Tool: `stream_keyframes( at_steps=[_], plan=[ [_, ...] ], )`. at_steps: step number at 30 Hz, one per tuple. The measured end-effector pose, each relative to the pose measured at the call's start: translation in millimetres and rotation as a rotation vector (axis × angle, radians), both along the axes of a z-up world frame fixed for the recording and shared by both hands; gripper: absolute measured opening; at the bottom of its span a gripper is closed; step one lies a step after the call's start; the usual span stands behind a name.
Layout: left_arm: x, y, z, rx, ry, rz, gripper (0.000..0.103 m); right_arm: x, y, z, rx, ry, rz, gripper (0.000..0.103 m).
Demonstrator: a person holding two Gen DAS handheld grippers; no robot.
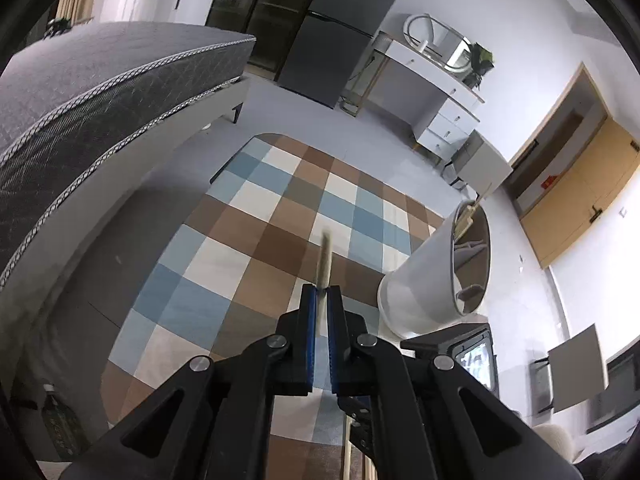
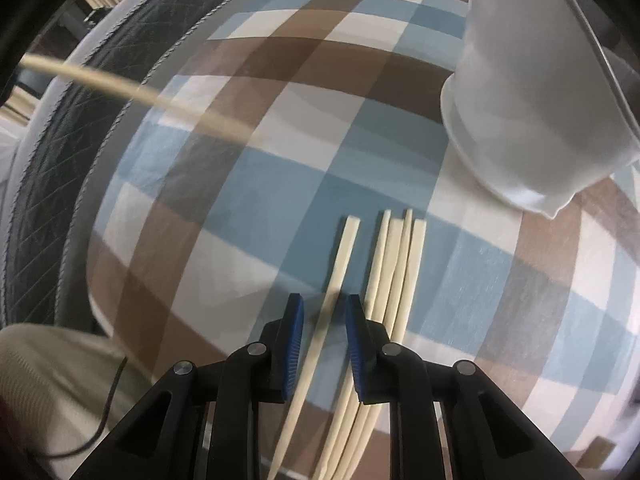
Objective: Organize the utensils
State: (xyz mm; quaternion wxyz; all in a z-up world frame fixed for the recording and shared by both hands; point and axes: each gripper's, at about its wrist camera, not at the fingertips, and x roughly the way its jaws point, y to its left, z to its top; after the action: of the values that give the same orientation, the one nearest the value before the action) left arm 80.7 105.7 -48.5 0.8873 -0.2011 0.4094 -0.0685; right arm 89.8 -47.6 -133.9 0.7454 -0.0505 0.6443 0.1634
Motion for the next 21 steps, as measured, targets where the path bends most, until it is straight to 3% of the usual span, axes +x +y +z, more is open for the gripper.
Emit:
stream_keyframes(
  at_steps=[3,6,10,15,21],
  plan=[
    [1.1,6.6,0.8,-0.031,0.003,0.01,0.001,-1.7,7.0,-0.4,-0.042,-0.057,0.009,0.018],
    [1.4,8.6,1.6,-0.032,0.003,0.013,0.001,-7.9,14.9,-1.1,-0.097,-0.14,0.031,0.006],
    [2.7,10.3,-1.3,-0.048,0.02,0.012,0.001,-12.7,7.2,-1.5,-0.046,-0.186,0.004,0.005],
    [4.6,11.1,-5.4,-0.053,0.042,0.006,0.001,-17.9,-22.4,17.0,0.083,-0.23,-0.062,0.005],
    [13.5,13.1,-29.1,-0.043,0.173,0.006,0.004,-19.9,-64.7,54.7,0.327,-0.27,-0.228,0.005]
  ],
)
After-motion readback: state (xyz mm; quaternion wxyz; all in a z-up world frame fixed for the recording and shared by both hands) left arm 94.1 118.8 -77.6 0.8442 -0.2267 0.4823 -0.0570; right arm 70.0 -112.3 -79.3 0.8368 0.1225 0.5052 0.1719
